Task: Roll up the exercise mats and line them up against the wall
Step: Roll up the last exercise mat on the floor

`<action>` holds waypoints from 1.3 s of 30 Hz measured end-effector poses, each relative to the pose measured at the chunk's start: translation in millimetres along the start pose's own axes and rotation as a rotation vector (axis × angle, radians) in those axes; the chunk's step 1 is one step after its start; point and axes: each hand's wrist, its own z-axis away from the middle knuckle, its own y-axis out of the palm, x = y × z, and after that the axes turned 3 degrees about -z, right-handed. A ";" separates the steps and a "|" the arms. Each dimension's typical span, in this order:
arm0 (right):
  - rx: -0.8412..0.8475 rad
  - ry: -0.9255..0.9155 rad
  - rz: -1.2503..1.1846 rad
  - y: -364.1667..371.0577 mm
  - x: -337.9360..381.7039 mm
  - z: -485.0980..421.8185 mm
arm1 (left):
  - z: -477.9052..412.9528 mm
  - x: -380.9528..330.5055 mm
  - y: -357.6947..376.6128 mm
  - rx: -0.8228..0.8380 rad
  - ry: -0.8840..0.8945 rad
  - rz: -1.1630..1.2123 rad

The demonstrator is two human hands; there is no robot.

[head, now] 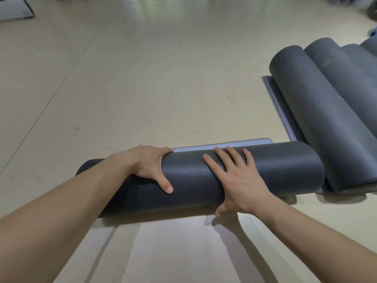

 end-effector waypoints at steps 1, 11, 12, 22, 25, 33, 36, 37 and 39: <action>-0.014 -0.017 0.013 5.4 -0.1 0.3 | 5.3 -3.5 9.4 -0.089 0.023 -0.077; -0.106 0.156 -0.066 -4.6 -1.9 -25.6 | -11.9 -4.5 1.2 -0.266 0.078 -0.254; -0.194 0.159 -0.060 10.6 3.1 -15.4 | -14.1 -4.1 -2.0 -0.247 0.066 -0.231; -0.325 0.407 -0.419 23.4 -34.5 -20.9 | -10.0 -43.0 7.8 -0.099 -0.167 0.235; -0.325 0.628 -0.855 42.7 -5.6 10.2 | -1.6 -77.8 30.7 -0.204 -0.231 0.139; -0.124 0.818 -1.631 39.3 20.0 35.9 | -1.1 -130.6 38.4 -0.190 -0.182 0.296; -0.153 0.858 -1.659 31.5 -18.1 41.4 | 18.6 -119.0 57.2 -0.038 0.043 0.676; -0.159 0.826 -1.665 27.3 -27.1 43.2 | 26.2 -117.9 70.0 0.024 0.063 0.787; -0.158 0.759 -1.650 20.9 -37.1 45.8 | 33.5 -122.9 101.0 0.034 0.000 0.977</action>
